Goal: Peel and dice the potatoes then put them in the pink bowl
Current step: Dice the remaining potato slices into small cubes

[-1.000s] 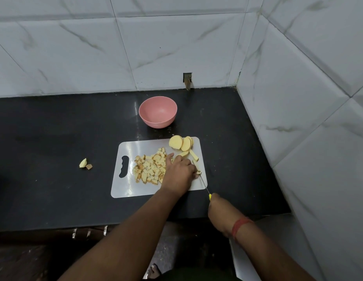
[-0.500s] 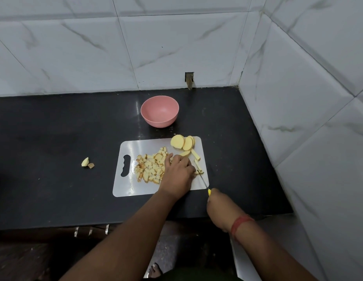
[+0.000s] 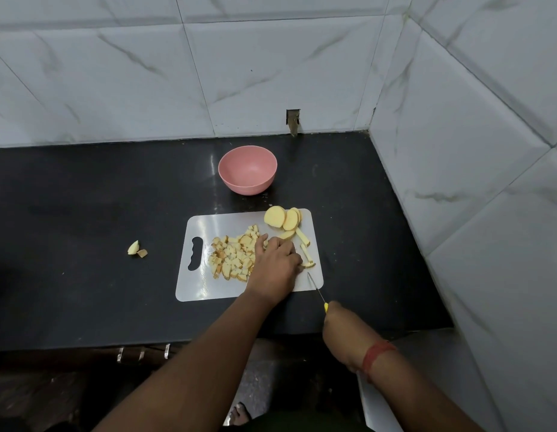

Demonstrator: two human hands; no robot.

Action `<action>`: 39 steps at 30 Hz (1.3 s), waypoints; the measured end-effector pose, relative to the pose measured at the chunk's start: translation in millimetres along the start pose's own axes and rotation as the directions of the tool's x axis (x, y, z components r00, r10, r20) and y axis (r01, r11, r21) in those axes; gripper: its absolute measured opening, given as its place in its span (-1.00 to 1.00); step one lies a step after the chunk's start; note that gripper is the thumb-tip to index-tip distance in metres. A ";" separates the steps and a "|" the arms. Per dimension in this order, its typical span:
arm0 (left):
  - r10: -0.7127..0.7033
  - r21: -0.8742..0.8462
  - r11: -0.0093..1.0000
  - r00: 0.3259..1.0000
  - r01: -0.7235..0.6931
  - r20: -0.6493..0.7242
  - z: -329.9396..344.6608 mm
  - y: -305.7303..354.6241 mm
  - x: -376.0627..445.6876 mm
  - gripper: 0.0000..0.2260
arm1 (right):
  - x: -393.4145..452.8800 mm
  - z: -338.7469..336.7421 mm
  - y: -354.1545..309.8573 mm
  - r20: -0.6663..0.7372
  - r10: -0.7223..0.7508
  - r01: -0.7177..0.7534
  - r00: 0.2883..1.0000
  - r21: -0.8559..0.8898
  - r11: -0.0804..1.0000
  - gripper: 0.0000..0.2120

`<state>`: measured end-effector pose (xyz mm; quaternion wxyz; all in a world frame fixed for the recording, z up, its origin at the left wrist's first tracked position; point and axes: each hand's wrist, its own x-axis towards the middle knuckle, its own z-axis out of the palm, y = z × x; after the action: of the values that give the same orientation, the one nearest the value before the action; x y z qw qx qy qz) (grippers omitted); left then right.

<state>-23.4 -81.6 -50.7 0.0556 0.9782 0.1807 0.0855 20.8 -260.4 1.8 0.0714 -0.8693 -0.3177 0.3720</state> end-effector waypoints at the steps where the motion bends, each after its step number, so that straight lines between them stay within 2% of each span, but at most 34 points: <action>1: 0.003 -0.012 1.000 1.000 -0.003 -0.020 0.7 -1.0 -1.2 -0.83 | -1.9 -1.7 0.4 -0.011 -0.004 0.004 1.000 0.003 1.000 -0.72; 5: -0.013 -0.049 0.999 0.997 0.009 -0.082 0.8 -5.5 -7.4 -0.82 | 0.6 -8.2 -6.7 -0.045 -0.008 0.009 0.999 0.037 0.999 -0.72; 16: -0.100 -0.086 0.991 0.995 0.098 -0.024 -5.4 -3.2 -1.7 -0.88 | 9.9 -11.0 -20.0 -0.032 -0.016 0.016 0.999 0.006 1.000 -0.72; 27: -0.084 -0.075 0.994 0.996 0.082 -0.025 -5.8 -3.1 0.1 -0.89 | 13.6 -6.1 -17.3 0.020 -0.017 0.017 1.000 0.025 1.000 -0.69; 30: -0.058 -0.060 0.997 0.998 0.055 -0.037 -2.2 -2.1 -2.6 -0.90 | 7.2 -7.6 -11.4 0.075 0.009 -0.010 0.997 0.012 1.000 -0.74; 32: -0.038 -0.057 0.998 0.997 0.035 -0.068 0.0 -3.2 -5.7 -0.91 | 4.6 -12.6 -9.6 0.081 0.051 -0.051 0.995 -0.005 0.999 -0.85; 35: -0.040 -0.056 0.998 0.994 0.035 -0.102 1.8 -4.0 -8.6 -0.88 | -2.6 -33.0 -12.8 0.000 0.110 -0.108 0.994 0.181 0.978 -0.89; 39: 0.016 -0.026 0.999 0.992 -0.020 -0.128 -0.1 -0.3 -6.3 -0.81 | -6.9 -55.0 -14.9 -0.141 0.076 -0.024 0.987 0.339 0.941 -0.85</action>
<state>-29.3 -83.6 -51.6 0.0564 0.9715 0.1739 0.1506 47.8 -246.6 50.5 0.2331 -0.8780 -0.2211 0.3548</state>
